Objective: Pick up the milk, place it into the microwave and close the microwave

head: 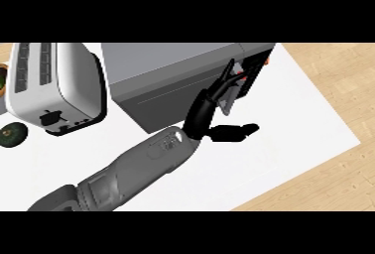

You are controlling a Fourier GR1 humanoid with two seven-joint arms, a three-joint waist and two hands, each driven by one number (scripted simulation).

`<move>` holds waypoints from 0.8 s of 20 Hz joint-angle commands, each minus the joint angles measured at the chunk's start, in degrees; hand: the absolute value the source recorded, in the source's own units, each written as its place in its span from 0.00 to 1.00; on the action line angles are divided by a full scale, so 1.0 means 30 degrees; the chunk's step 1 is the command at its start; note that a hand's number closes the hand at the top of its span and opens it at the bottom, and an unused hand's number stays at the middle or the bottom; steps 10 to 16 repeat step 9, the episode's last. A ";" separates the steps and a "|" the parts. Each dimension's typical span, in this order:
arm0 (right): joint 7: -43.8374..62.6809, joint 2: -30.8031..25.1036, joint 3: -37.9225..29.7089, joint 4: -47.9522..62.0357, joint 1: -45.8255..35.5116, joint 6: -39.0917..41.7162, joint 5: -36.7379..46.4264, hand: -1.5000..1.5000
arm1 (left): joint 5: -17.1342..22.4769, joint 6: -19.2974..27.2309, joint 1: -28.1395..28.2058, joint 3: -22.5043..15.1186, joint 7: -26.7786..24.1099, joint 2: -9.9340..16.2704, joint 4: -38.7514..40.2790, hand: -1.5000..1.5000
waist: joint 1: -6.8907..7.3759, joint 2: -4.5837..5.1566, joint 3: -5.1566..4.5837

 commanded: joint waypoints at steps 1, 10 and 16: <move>0.0207 -0.0165 -0.0133 -0.0021 0.0167 -0.0122 -0.0149 0.00 | -0.0123 0.1511 -0.0893 0.0036 0.2286 0.0675 0.3665 0.00 | 0.0360 0.0196 0.0146; 0.0263 -0.0315 -0.0538 -0.0260 0.0354 -0.0328 -0.0353 0.00 | -0.0422 0.2054 -0.1884 -0.0137 0.3602 0.0444 0.4606 0.00 | 0.0968 0.0172 0.0113; 0.0263 -0.0315 -0.0538 -0.0260 0.0354 -0.0328 -0.0353 0.00 | -0.0422 0.2054 -0.1884 -0.0137 0.3602 0.0444 0.4606 0.00 | 0.0968 0.0172 0.0113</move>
